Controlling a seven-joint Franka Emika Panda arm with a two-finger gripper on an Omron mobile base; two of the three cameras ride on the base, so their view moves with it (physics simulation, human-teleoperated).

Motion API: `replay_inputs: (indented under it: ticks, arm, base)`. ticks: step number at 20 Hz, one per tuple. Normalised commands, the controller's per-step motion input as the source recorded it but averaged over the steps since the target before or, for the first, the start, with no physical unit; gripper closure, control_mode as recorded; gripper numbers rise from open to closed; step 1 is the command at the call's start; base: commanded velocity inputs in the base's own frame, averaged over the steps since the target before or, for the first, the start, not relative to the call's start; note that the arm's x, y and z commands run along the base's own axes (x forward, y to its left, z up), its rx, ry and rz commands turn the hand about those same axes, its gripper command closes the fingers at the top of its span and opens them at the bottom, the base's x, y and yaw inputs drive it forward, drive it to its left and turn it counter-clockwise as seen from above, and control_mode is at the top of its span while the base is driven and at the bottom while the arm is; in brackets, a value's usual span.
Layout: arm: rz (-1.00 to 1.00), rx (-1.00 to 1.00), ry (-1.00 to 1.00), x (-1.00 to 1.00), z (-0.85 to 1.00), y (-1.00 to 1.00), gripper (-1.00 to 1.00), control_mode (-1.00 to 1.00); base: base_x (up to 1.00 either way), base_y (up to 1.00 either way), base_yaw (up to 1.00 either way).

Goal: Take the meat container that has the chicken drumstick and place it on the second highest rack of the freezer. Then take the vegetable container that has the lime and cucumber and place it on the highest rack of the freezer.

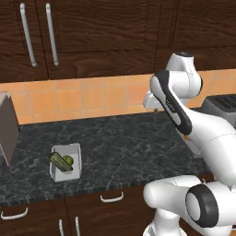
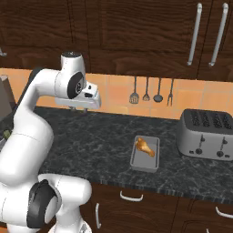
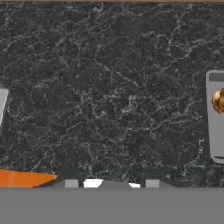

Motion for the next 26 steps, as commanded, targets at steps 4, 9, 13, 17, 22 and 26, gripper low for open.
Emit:
replay_inputs:
  ticks: [4, 9, 13, 17, 22, 26]
  arm:
    - [-0.1, 0.01, 0.0, -0.31, -0.12, -0.18, -1.0, -1.0]
    - [-0.54, 0.04, 0.01, -0.18, -0.57, -0.99, -1.0, -1.0]
    - [-0.67, 0.06, 0.1, 0.0, -0.56, -1.0, -1.0, -1.0]
    - [-0.69, 0.04, 0.1, 0.1, -0.5, -0.97, -1.0, -1.0]
    - [-0.43, 0.11, 0.01, 0.17, -0.63, -0.85, -1.0, -1.0]
    - [-0.17, 0.13, 0.0, 0.0, -0.48, -0.68, -1.0, -1.0]
  base:
    - [0.0, 0.0, 0.0]
    - [0.0, 0.0, 0.0]
    - [0.0, 0.0, 0.0]
    - [0.0, 0.0, 0.0]
    - [0.0, 0.0, 0.0]
    - [0.0, 0.0, 0.0]
